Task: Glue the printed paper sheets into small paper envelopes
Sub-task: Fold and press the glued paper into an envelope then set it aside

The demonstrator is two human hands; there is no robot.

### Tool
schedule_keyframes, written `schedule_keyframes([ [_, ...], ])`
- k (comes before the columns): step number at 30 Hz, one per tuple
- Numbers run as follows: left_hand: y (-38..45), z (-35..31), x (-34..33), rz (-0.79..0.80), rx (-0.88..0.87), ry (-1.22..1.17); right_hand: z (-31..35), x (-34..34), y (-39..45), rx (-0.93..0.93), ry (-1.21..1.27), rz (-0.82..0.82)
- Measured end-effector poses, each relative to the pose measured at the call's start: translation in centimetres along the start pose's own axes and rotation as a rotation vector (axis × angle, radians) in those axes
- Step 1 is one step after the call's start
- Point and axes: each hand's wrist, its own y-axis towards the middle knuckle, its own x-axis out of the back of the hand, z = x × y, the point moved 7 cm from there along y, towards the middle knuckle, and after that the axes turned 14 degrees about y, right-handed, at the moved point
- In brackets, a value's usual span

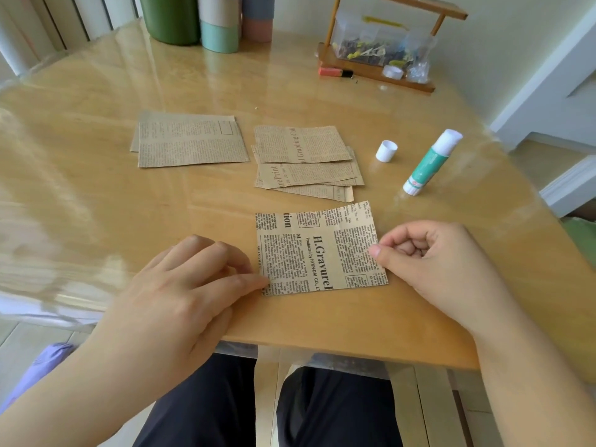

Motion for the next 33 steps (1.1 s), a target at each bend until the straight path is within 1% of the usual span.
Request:
schedule_keyframes([
  [33, -0.16, 0.09, 0.0, 0.009, 0.011, -0.018, -0.15, -0.12, 0.11, 0.003, -0.07, 0.012],
])
